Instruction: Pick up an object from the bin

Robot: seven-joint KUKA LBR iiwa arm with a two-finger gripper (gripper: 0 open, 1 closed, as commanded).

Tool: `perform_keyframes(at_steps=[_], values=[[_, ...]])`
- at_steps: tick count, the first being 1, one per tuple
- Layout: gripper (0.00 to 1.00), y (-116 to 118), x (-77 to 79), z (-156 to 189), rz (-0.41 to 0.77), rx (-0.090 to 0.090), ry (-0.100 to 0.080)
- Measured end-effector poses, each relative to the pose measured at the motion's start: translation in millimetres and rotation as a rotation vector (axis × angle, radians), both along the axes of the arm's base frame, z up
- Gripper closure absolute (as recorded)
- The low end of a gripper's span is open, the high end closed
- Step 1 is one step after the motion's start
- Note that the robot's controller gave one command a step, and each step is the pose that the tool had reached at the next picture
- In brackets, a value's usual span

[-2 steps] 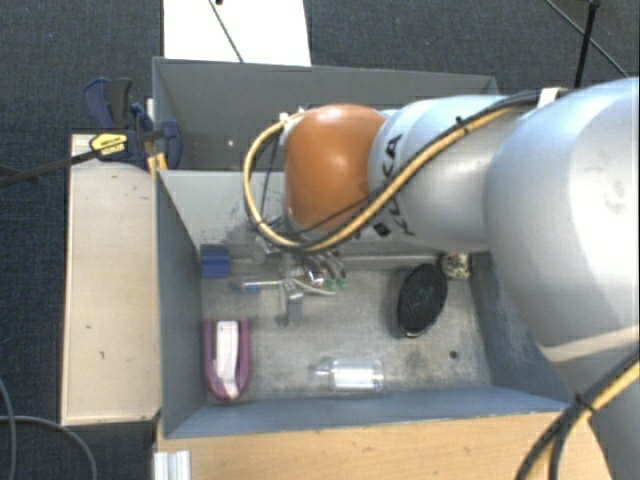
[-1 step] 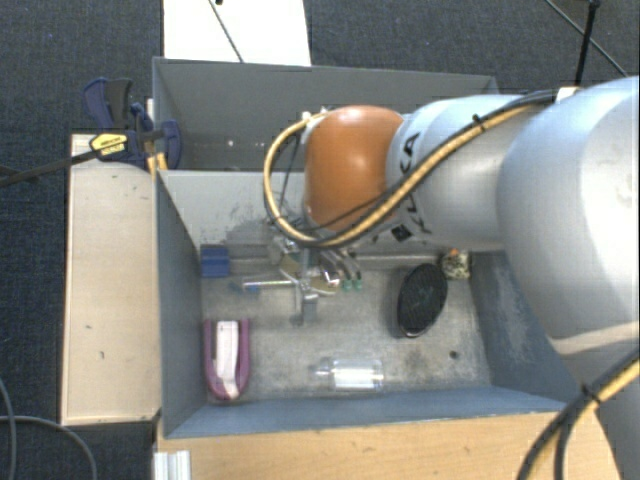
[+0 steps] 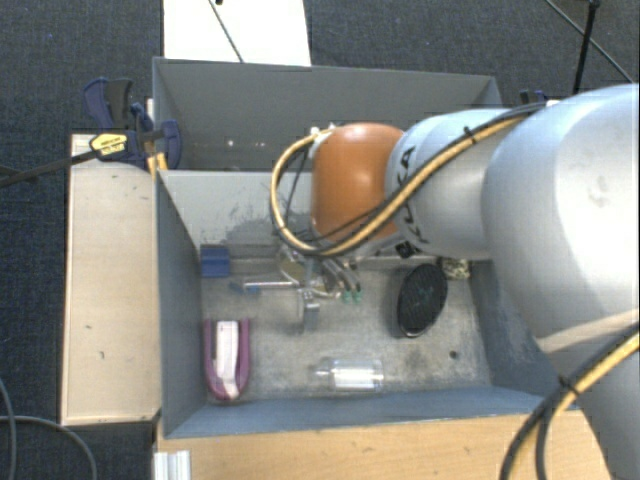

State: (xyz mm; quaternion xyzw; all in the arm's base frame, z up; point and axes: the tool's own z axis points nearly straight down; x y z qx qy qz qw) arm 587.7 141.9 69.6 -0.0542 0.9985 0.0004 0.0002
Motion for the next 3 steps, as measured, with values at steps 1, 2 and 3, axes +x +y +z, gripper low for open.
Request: perform_keyframes(at_steps=[1, 2, 3], values=[[0.0, 0, 0.7, 1, -0.003, 0.001, -0.002], [1.0, 0, 0.5, 0, -0.003, 0.001, -0.001], [1.0, 1, 1.8, 25, -0.006, 0.002, -0.005]])
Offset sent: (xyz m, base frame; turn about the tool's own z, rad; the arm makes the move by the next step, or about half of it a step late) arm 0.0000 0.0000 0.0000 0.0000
